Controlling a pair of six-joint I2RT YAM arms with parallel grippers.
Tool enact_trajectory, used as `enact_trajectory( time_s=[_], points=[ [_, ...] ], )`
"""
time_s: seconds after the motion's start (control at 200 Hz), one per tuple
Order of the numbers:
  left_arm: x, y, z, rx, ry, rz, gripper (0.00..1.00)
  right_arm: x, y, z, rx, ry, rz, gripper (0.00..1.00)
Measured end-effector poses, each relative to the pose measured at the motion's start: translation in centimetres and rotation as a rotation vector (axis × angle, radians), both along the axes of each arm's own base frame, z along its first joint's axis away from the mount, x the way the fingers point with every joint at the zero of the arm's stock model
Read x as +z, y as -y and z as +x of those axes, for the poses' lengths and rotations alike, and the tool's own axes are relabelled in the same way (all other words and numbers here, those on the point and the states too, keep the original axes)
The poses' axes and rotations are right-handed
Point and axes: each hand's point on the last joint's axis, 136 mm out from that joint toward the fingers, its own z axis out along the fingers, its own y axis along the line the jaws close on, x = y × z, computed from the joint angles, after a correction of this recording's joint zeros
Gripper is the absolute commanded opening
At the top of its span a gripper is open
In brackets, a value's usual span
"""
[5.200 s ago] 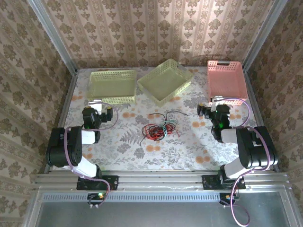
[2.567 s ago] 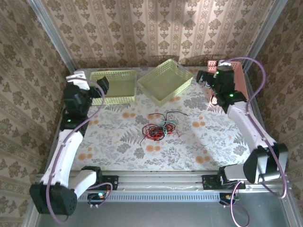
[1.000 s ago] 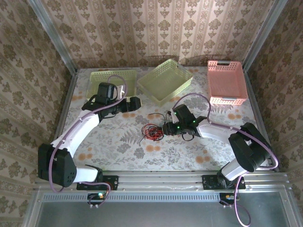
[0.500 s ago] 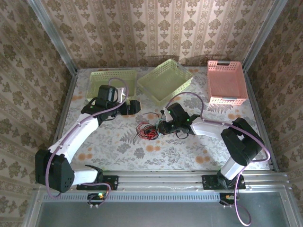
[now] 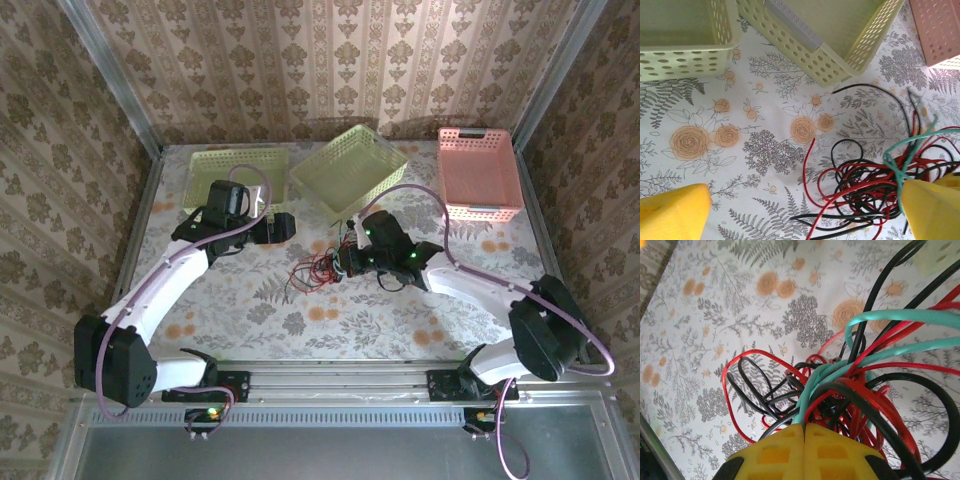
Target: Untangle the cables
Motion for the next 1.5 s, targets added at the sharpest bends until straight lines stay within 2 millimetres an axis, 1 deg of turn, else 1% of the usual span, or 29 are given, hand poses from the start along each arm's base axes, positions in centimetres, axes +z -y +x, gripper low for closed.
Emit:
enact_trajectory(
  time_s=[0.245,0.295,0.465,0.54,0.595,0.605,0.615,0.62,0.625,0.635,0.69,0.715,0.72,0.745,0.82,0.98,1.015,1.065,1.125,1.15,1.19,1.23,1.25,1.305,1.33,1.345,1.425,1.475,1.5],
  points=[
    [0.0,0.0,0.0,0.002,0.002,0.002,0.99,3.1,1.1,-0.5,-0.025,0.049,0.011,0.0],
    [0.0,-0.1,0.0,0.002,0.002,0.002,0.98,3.8,1.2,-0.6,-0.026,0.057,0.017,0.0],
    [0.1,-0.1,0.0,0.002,0.003,0.002,0.99,7.2,1.1,-0.5,-0.033,0.107,0.07,0.0],
    [0.1,-0.1,0.0,0.002,0.003,0.001,0.98,7.8,1.0,-0.4,-0.037,0.115,0.079,0.0],
    [0.1,-0.1,0.0,0.002,0.003,0.001,0.99,7.5,1.1,-0.3,-0.044,0.105,0.075,0.01],
    [0.1,-0.1,0.0,0.002,0.003,0.001,0.99,7.4,1.1,-0.3,-0.046,0.102,0.074,0.05],
    [0.1,-0.1,0.0,0.002,0.003,0.002,0.99,7.3,1.1,-0.3,-0.048,0.1,0.073,0.06],
    [0.1,-0.1,0.0,0.002,0.003,0.001,0.99,7.3,1.1,-0.3,-0.048,0.098,0.073,0.1],
    [0.1,-0.1,0.0,0.002,0.003,0.001,0.99,7.2,1.1,-0.3,-0.049,0.096,0.072,0.1],
    [0.1,-0.1,0.0,0.002,0.003,0.001,0.99,7.1,1.1,-0.2,-0.052,0.092,0.071,0.15],
    [0.1,-0.1,0.0,0.002,0.003,0.001,0.99,6.5,1.2,-0.2,-0.069,0.068,0.067,0.24],
    [0.1,-0.1,0.0,0.002,0.003,0.001,0.99,6.3,1.3,-0.2,-0.079,0.058,0.067,0.3],
    [0.1,-0.1,0.0,0.002,0.003,0.001,0.99,6.2,1.3,-0.2,-0.08,0.056,0.067,0.33],
    [0.1,0.0,0.0,0.002,0.003,0.001,0.98,6.0,1.4,-0.2,-0.09,0.047,0.066,0.37],
    [0.1,0.0,0.0,0.0,0.003,0.001,0.97,5.2,1.9,-0.3,-0.116,0.029,0.052,0.38],
    [0.1,0.4,-0.3,-0.022,0.008,0.004,0.97,2.9,4.3,-1.2,-0.175,-0.014,-0.025,0.4],
    [0.1,0.5,-0.3,-0.024,0.008,0.004,0.97,2.8,4.8,-1.5,-0.185,-0.018,-0.039,0.42],
    [0.1,0.6,-0.4,-0.031,0.009,0.005,0.97,2.9,5.5,-1.6,-0.201,-0.012,-0.056,0.5],
    [0.1,0.8,-0.5,-0.037,0.008,0.001,0.96,2.9,6.2,-1.6,-0.22,0.0,-0.08,0.51],
    [0.1,0.8,-0.5,-0.039,0.008,0.0,0.96,2.9,6.5,-1.5,-0.229,0.004,-0.091,0.49],
    [0.1,0.9,-0.6,-0.046,0.007,-0.003,0.96,2.6,6.9,-1.4,-0.239,0.006,-0.113,0.39],
    [0.1,1.0,-0.7,-0.054,0.003,-0.008,0.96,2.1,7.3,-1.2,-0.237,0.002,-0.141,0.32],
    [0.1,1.1,-0.8,-0.058,0.001,-0.009,0.95,1.9,7.4,-1.1,-0.242,-0.007,-0.149,0.26],
    [-0.1,1.5,-1.0,-0.078,-0.004,-0.01,0.88,1.0,7.8,-0.6,-0.241,-0.034,-0.184,0.14],
    [-0.2,1.8,-1.2,-0.09,-0.01,-0.01,0.86,0.5,7.9,-0.2,-0.231,-0.046,-0.202,0.09],
    [-0.4,2.0,-1.3,-0.103,-0.009,-0.006,0.86,0.4,7.9,0.0,-0.235,-0.058,-0.203,0.08],
    [-1.0,3.3,-2.3,-0.163,-0.029,0.002,0.86,-0.9,7.4,1.6,-0.201,-0.098,-0.238,0.09],
    [-1.5,4.1,-2.9,-0.201,-0.044,0.014,0.86,-1.7,6.9,2.7,-0.176,-0.116,-0.258,0.21],
    [-1.7,4.4,-3.3,-0.218,-0.053,0.022,0.86,-2.0,6.7,3.0,-0.166,-0.123,-0.266,0.24]
  ],
)
